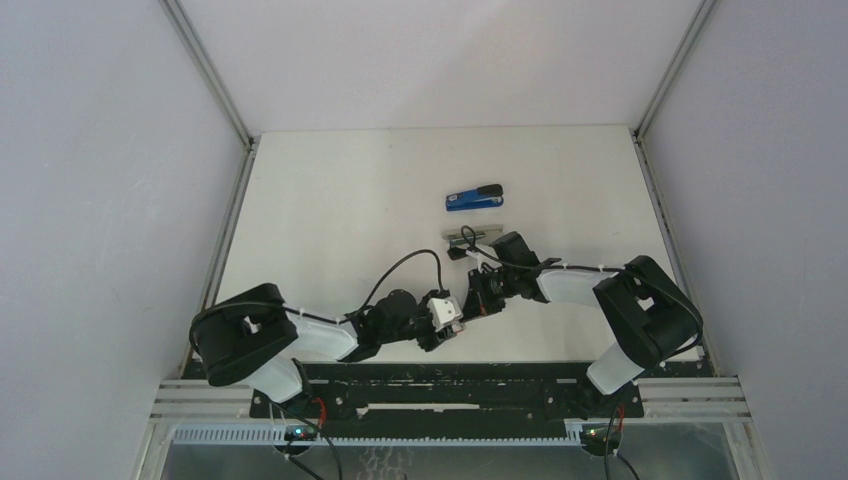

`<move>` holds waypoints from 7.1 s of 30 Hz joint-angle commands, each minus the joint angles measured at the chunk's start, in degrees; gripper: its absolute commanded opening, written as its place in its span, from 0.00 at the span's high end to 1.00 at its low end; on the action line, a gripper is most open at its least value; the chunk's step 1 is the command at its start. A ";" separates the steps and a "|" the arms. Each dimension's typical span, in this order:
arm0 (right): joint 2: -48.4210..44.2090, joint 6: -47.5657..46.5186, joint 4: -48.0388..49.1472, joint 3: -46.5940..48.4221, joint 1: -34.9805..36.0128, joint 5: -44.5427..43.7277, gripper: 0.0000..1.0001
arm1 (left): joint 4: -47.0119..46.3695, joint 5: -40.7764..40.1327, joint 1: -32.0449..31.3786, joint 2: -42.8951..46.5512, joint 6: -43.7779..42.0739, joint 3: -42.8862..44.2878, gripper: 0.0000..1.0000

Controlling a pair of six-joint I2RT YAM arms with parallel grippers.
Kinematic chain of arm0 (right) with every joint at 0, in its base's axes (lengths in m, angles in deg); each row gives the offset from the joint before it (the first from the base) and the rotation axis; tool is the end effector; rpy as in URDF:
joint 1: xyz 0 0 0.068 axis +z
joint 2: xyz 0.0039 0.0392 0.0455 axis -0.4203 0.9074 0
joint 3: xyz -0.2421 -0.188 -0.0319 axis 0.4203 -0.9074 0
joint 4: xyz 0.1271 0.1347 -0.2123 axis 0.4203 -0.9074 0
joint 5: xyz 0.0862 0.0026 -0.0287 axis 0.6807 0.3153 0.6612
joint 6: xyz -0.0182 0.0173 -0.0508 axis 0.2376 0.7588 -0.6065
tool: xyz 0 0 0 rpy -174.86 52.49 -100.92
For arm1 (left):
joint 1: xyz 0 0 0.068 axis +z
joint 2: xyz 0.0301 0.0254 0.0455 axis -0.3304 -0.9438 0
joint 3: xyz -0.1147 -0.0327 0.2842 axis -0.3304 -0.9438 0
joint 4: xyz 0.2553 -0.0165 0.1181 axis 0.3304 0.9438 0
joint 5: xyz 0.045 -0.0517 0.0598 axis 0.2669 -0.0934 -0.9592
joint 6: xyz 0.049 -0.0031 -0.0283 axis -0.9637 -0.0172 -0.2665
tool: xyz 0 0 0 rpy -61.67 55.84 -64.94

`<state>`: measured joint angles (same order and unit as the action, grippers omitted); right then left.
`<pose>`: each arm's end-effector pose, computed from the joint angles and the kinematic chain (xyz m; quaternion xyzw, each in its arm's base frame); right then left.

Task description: Load the staples into the stapler

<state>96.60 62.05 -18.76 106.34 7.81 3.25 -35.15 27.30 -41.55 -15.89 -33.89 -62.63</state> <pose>0.2255 0.1745 0.1454 -0.1588 0.8953 0.4091 0.0764 0.1268 -0.2383 0.1442 0.5139 0.6786 -0.2811 0.4432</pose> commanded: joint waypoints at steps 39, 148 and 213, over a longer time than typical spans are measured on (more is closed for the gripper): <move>-3.87 1.82 2.78 -2.41 -4.26 -2.03 0.78 | 8.51 -3.46 -1.21 -1.53 -2.36 6.27 0.58; -27.26 2.49 -9.46 -7.15 -15.14 -22.87 0.37 | 23.63 -22.01 3.21 20.03 9.63 11.60 0.03; -34.65 2.79 -8.35 -6.83 -19.66 -12.92 0.36 | 48.39 0.21 23.23 -30.95 12.71 59.08 0.68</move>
<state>63.20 63.43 -29.40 99.50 -11.49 -11.11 10.29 31.80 -17.24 -48.83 -23.18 -1.91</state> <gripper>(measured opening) 0.637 0.320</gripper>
